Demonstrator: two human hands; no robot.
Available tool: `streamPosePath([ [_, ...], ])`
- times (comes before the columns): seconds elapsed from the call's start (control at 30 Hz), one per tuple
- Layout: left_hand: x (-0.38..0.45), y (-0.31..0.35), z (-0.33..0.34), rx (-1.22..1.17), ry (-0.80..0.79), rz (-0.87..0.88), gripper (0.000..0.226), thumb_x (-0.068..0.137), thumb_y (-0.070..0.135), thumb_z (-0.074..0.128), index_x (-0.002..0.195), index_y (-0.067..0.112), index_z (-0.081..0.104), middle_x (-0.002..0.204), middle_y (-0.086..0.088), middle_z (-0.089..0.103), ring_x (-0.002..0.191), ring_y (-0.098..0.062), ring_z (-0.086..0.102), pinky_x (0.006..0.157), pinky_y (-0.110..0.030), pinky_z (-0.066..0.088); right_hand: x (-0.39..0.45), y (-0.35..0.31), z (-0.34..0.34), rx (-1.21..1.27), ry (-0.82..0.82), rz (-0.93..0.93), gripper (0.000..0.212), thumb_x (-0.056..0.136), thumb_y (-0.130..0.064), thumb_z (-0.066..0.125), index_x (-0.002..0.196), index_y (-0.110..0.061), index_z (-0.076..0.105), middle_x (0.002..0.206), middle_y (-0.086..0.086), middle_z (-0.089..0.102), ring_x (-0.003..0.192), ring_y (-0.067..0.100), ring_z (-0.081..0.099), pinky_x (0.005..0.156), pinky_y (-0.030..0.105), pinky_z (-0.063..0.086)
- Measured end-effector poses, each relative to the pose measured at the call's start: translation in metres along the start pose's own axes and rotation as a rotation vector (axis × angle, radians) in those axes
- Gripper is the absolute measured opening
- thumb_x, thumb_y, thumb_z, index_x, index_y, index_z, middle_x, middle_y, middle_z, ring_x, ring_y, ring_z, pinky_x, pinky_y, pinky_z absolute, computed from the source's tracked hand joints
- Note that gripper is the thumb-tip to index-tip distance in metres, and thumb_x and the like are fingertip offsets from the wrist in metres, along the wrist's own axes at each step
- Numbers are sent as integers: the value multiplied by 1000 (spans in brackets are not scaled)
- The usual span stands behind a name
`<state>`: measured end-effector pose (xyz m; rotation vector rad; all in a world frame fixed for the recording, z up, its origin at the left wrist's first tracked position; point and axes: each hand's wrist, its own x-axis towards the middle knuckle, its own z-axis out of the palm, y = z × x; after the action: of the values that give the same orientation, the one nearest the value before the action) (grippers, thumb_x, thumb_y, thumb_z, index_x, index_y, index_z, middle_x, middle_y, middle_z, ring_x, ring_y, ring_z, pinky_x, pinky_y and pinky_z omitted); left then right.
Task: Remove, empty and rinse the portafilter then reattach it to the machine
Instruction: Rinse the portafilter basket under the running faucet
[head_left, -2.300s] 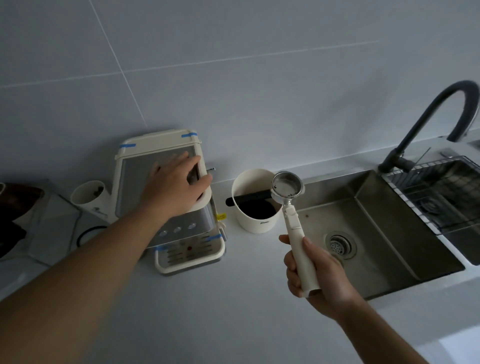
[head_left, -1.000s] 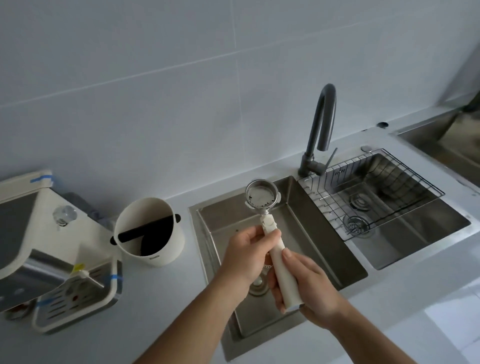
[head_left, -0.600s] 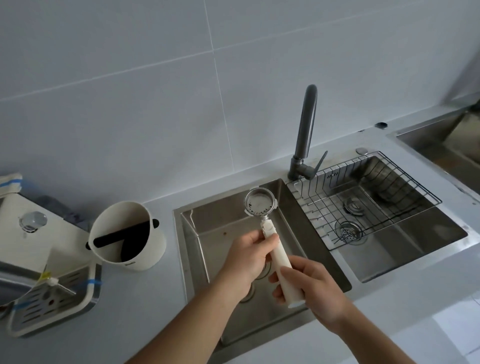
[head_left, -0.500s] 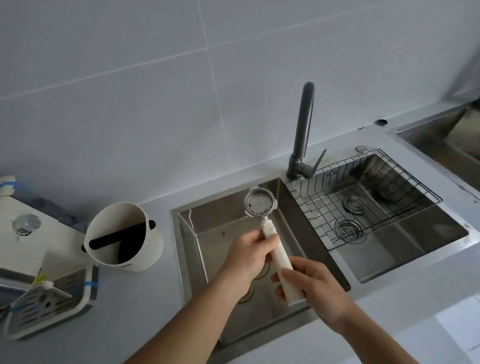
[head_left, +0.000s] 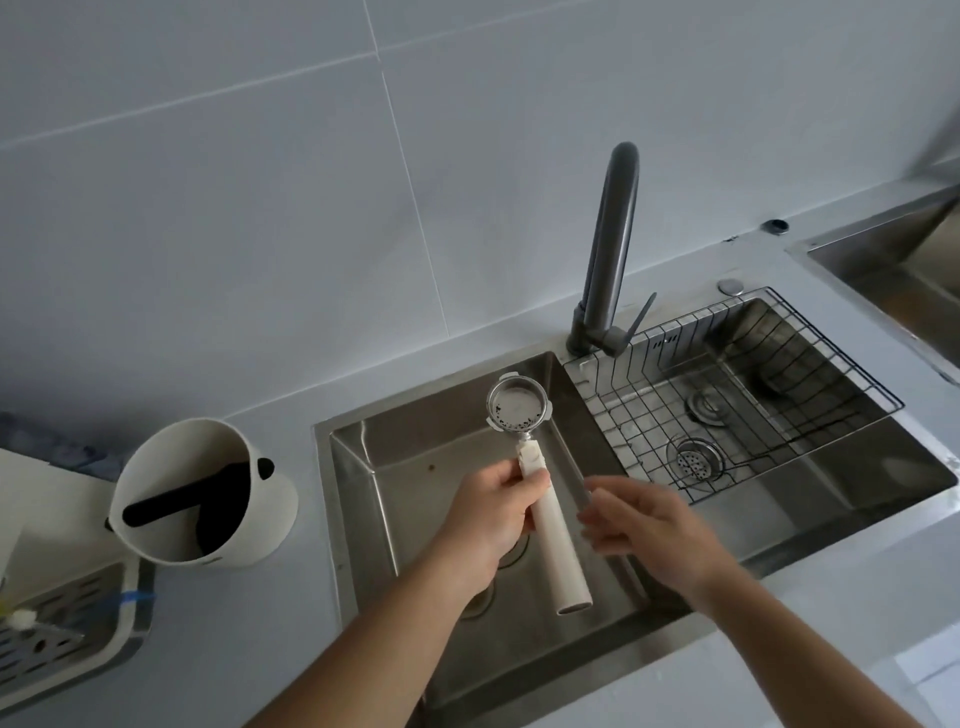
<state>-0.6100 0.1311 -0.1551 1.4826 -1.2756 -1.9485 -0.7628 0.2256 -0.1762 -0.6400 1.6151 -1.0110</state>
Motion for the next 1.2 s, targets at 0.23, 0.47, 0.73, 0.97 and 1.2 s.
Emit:
streamPosePath([
  [0.23, 19, 4, 1, 76, -86, -25, 12, 91, 13, 62, 92, 3, 68, 84, -12, 66, 75, -18, 62, 56, -18, 51, 72, -46, -47, -157, 253, -80, 32, 96, -26, 61, 125, -14, 65, 98, 1, 75, 90, 14, 73, 85, 32, 60],
  [0.47, 31, 11, 9, 91, -147, -86, 8, 90, 15, 63, 88, 12, 70, 90, -12, 71, 82, -20, 67, 68, -27, 56, 145, -70, -75, -329, 481, -125, 39, 95, -36, 58, 130, -18, 63, 109, 1, 73, 84, 16, 69, 73, 36, 60],
  [0.73, 41, 18, 17, 31, -158, -106, 11, 92, 12, 61, 97, 7, 70, 90, -13, 68, 86, -23, 65, 89, -46, 54, 199, -73, -86, -247, 538, 10, 60, 92, -37, 60, 146, -16, 45, 125, 6, 66, 105, 26, 68, 94, 47, 57],
  [0.97, 47, 18, 18, 39, -169, -122, 13, 91, 15, 63, 99, 10, 71, 95, -14, 71, 92, -25, 68, 89, -45, 57, 218, -82, -89, -201, 536, -88, 40, 97, -18, 58, 135, -27, 51, 95, 3, 62, 88, 24, 70, 82, 48, 62],
  [1.2, 47, 19, 21, 34, -175, -133, 11, 91, 15, 63, 98, 12, 72, 98, -15, 72, 97, -29, 69, 88, -45, 57, 217, -79, -93, -159, 520, -102, 19, 96, -14, 60, 111, -26, 56, 94, 6, 65, 86, 27, 72, 77, 50, 63],
])
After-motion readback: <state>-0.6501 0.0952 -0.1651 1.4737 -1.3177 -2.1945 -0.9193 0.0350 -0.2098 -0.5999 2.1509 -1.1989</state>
